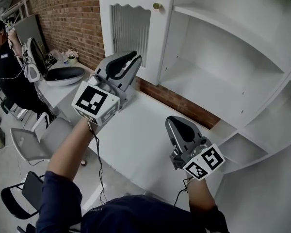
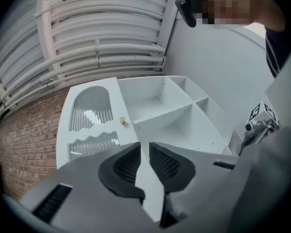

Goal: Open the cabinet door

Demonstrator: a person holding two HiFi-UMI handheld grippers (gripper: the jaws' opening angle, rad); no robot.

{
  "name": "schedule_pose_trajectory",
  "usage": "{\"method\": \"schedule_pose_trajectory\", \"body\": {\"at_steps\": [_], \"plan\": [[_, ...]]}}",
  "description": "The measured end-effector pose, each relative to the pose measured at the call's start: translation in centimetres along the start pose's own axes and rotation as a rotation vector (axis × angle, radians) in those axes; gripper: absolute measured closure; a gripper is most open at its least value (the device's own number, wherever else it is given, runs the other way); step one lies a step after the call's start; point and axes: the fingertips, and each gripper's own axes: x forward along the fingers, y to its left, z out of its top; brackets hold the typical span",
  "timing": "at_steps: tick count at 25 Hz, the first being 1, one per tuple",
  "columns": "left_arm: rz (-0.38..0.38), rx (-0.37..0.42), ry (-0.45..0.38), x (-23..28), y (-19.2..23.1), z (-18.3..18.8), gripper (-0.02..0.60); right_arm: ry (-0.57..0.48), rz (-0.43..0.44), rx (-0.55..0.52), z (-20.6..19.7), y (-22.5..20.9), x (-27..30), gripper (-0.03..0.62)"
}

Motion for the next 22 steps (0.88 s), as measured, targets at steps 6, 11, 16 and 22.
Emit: {"method": "schedule_pose_trajectory", "body": {"at_steps": [6, 11, 16, 22], "plan": [[-0.001, 0.131, -0.022, 5.6, 2.9, 2.7, 0.483, -0.019, 0.005, 0.004, 0.4, -2.3, 0.5, 0.569], [0.015, 0.196, -0.027, 8.9, 4.6, 4.4, 0.463, -0.020, 0.009, 0.015, 0.1, -3.4, 0.7, 0.569], [0.025, 0.206, -0.030, 11.3, 5.8, 4.9, 0.457, -0.018, 0.004, 0.025, -0.1, -4.5, 0.7, 0.569], [0.040, 0.223, -0.030, 12.6, 6.8, 5.0, 0.457, -0.010, -0.002, 0.028, -0.3, -5.7, 0.8, 0.569]]}}
